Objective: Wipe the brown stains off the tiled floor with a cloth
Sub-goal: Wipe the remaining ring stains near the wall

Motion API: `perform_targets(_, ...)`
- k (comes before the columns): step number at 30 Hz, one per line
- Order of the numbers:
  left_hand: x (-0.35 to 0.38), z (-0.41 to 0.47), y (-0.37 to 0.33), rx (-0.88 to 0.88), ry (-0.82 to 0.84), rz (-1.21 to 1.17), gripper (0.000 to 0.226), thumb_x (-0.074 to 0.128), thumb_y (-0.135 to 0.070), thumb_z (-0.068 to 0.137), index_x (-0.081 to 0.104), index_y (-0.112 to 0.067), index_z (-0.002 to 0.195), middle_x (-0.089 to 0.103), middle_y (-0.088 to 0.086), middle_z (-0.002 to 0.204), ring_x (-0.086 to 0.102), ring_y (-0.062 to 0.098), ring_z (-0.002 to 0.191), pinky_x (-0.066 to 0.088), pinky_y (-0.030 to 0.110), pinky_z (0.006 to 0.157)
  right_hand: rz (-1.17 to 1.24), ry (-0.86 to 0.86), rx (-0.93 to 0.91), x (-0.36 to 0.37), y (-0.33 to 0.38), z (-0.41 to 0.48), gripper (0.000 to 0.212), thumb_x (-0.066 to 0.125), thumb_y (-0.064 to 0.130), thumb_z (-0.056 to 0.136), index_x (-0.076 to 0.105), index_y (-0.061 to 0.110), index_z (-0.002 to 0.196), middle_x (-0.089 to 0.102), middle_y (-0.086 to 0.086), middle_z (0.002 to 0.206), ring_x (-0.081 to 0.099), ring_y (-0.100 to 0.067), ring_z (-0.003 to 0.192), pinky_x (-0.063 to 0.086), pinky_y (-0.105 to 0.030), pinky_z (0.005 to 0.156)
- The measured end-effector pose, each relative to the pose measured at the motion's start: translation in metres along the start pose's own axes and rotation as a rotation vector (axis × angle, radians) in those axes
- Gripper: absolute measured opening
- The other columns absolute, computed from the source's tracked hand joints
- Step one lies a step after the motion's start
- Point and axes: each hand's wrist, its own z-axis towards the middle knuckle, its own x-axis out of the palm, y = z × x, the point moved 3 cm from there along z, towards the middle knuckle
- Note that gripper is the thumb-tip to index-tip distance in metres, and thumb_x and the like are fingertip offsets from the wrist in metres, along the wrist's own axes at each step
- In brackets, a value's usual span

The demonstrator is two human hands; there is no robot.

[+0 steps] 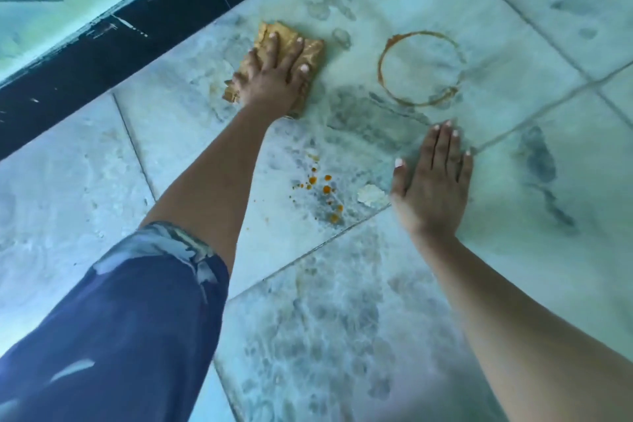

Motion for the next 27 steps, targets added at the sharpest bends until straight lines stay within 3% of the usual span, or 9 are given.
perform_targets(3,0.000,-0.020,0.047,-0.214,-0.065,-0.073,0.049,0.018,-0.057,0.096,0.008,-0.053,0.144,-0.008,-0.010,0.159,-0.005,0.031,0.146,0.002,0.065,0.110,-0.003,0.013,0.002,0.000,-0.001,0.000,0.070,0.027,0.041,0.090,0.024,0.000,0.146,0.023,-0.017,0.154,0.022,-0.027,0.142,0.009,-0.042,0.116)
perform_targets(6,0.025,-0.069,0.041,-0.374,-0.107,-0.119,0.049,0.017,-0.054,0.097,0.007,-0.051,0.145,-0.009,-0.008,0.159,-0.007,0.033,0.145,0.001,0.066,0.110,-0.006,0.036,-0.025,0.001,0.001,0.000,0.069,0.028,0.041,0.091,0.024,0.000,0.146,0.023,-0.017,0.154,0.021,-0.028,0.143,0.009,-0.042,0.116)
perform_targets(10,0.039,-0.084,-0.011,-0.197,-0.076,-0.100,0.048,0.018,-0.054,0.097,0.008,-0.051,0.144,-0.010,-0.007,0.159,-0.012,0.035,0.144,-0.003,0.065,0.109,0.030,0.060,-0.118,0.000,0.004,-0.002,0.071,0.026,0.046,0.091,0.025,0.000,0.146,0.025,-0.016,0.154,0.023,-0.028,0.142,0.012,-0.043,0.116)
perform_targets(14,0.014,-0.043,0.012,-0.051,-0.025,-0.062,0.047,0.018,-0.057,0.097,0.010,-0.054,0.143,-0.007,-0.011,0.159,-0.007,0.032,0.145,0.000,0.063,0.110,0.069,0.076,-0.260,-0.002,0.005,-0.004,0.073,0.023,0.050,0.092,0.025,0.002,0.146,0.024,-0.015,0.154,0.024,-0.028,0.142,0.015,-0.044,0.116)
perform_targets(21,0.014,-0.089,0.131,-0.451,-0.110,-0.136,0.048,0.013,-0.054,0.097,0.005,-0.052,0.144,-0.008,-0.008,0.159,-0.006,0.035,0.145,0.000,0.067,0.109,0.060,0.123,-0.263,-0.003,0.005,-0.004,0.076,0.016,0.054,0.092,0.016,0.003,0.148,0.016,-0.014,0.157,0.014,-0.026,0.145,0.008,-0.043,0.118)
perform_targets(24,0.035,-0.131,0.110,-0.618,-0.134,-0.190,0.049,0.012,-0.056,0.097,0.001,-0.051,0.145,-0.011,-0.007,0.159,-0.008,0.036,0.145,0.000,0.067,0.109,0.034,0.150,-0.258,-0.002,0.006,-0.003,0.078,0.013,0.055,0.090,0.011,0.005,0.149,0.011,-0.013,0.158,0.009,-0.025,0.146,0.005,-0.041,0.118)
perform_targets(27,0.052,-0.140,0.054,-0.533,-0.122,-0.195,0.049,0.014,-0.055,0.097,0.002,-0.051,0.145,-0.013,-0.006,0.159,-0.012,0.037,0.144,-0.001,0.067,0.109,0.023,0.141,-0.259,-0.002,0.006,-0.002,0.079,0.011,0.055,0.089,0.010,0.004,0.149,0.011,-0.013,0.157,0.008,-0.025,0.146,0.004,-0.041,0.118)
